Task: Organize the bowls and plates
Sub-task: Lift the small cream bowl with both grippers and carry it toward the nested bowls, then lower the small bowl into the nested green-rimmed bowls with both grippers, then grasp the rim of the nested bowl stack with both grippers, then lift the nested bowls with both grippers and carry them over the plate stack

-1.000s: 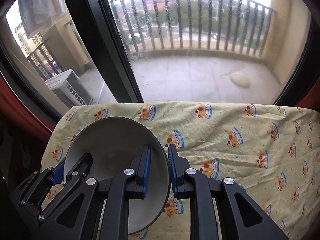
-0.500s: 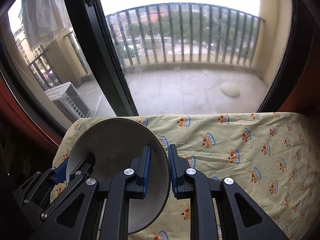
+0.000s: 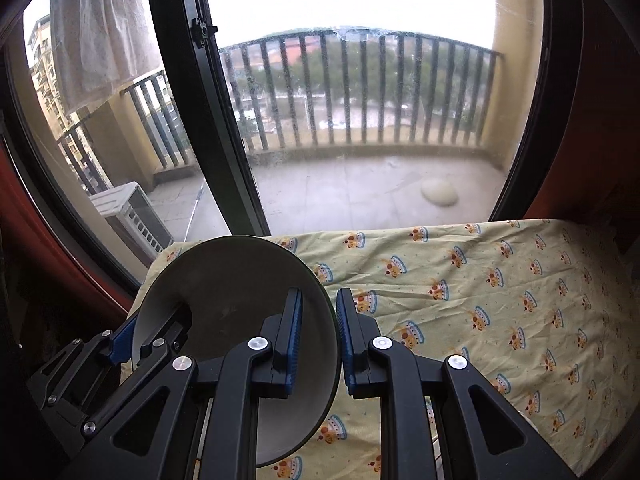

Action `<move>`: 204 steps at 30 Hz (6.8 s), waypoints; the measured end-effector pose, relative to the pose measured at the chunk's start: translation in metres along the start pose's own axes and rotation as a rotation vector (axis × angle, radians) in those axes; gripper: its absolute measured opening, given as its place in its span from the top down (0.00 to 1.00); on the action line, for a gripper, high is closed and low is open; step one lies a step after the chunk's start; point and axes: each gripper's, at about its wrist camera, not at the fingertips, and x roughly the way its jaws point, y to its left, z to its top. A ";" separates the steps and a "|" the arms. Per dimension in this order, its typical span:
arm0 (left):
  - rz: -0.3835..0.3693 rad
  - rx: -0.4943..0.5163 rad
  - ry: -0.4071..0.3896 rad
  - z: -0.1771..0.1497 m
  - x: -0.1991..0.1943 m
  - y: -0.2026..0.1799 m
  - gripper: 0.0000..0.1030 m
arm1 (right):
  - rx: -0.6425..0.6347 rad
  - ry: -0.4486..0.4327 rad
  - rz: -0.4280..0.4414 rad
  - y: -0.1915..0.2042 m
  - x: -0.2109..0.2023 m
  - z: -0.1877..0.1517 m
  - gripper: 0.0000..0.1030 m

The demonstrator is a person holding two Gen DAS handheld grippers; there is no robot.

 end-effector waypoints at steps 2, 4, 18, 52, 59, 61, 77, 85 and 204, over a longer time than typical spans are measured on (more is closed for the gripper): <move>-0.015 0.006 -0.003 -0.006 -0.009 0.002 0.80 | 0.012 -0.006 -0.006 0.001 -0.011 -0.009 0.79; -0.027 0.015 -0.006 -0.011 -0.017 0.005 0.81 | 0.017 -0.012 -0.019 0.002 -0.021 -0.017 0.79; -0.166 0.094 0.029 -0.054 -0.061 0.002 0.80 | 0.067 0.006 -0.130 -0.001 -0.082 -0.077 0.79; -0.185 0.144 0.228 -0.160 -0.051 -0.023 0.79 | 0.039 0.214 -0.176 -0.023 -0.071 -0.177 0.79; -0.166 0.151 0.234 -0.165 -0.043 -0.024 0.78 | 0.021 0.231 -0.182 -0.020 -0.061 -0.181 0.79; -0.169 0.148 0.240 -0.166 -0.040 -0.024 0.78 | 0.019 0.236 -0.189 -0.021 -0.058 -0.180 0.79; -0.157 0.236 0.254 -0.167 -0.023 -0.041 0.78 | 0.098 0.267 -0.184 -0.040 -0.036 -0.187 0.79; -0.128 0.257 0.263 -0.165 -0.017 -0.047 0.78 | 0.137 0.282 -0.140 -0.050 -0.021 -0.189 0.79; -0.435 0.112 0.448 -0.153 -0.025 -0.025 0.44 | 0.201 0.425 0.145 -0.058 -0.021 -0.178 0.64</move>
